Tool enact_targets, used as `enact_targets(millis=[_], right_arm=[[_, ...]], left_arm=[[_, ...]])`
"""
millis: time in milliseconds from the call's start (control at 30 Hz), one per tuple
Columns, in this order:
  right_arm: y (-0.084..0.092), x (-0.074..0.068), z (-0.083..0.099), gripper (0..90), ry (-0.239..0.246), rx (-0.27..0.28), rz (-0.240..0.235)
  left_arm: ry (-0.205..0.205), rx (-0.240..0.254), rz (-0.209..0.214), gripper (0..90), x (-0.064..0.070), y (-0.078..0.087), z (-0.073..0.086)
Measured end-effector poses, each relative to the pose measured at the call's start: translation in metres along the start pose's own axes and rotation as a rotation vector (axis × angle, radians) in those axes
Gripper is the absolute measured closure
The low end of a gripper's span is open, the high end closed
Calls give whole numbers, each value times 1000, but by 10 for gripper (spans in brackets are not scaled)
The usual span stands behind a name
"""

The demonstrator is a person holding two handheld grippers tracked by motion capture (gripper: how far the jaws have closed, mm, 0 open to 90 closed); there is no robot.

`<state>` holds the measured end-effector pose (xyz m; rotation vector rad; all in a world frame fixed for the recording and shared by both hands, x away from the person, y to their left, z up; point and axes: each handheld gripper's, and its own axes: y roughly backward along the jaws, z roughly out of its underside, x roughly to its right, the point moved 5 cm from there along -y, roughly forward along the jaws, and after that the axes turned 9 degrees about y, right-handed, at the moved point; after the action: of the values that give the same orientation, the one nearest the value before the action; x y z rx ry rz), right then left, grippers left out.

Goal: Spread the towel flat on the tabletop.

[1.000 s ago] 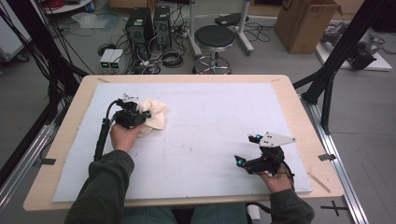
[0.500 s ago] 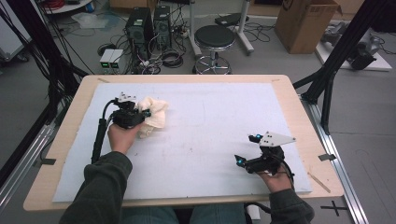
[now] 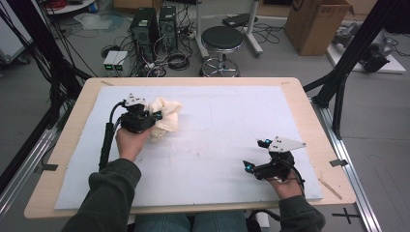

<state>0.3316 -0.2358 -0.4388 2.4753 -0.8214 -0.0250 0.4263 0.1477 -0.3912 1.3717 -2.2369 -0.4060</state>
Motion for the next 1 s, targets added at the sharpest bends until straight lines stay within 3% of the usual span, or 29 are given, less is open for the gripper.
enact_targets(millis=[533,633,1000], right_arm=[[0,1,2,56,1,-4,0],[1,1,2,56,0,-4,2],[2,1,3,56,2,-6,5]], left_arm=[[-9,14,87,739,50,-3,2],[-18,24,72,739,55,-4,2],[-14,4,111,739,84,-11,11]])
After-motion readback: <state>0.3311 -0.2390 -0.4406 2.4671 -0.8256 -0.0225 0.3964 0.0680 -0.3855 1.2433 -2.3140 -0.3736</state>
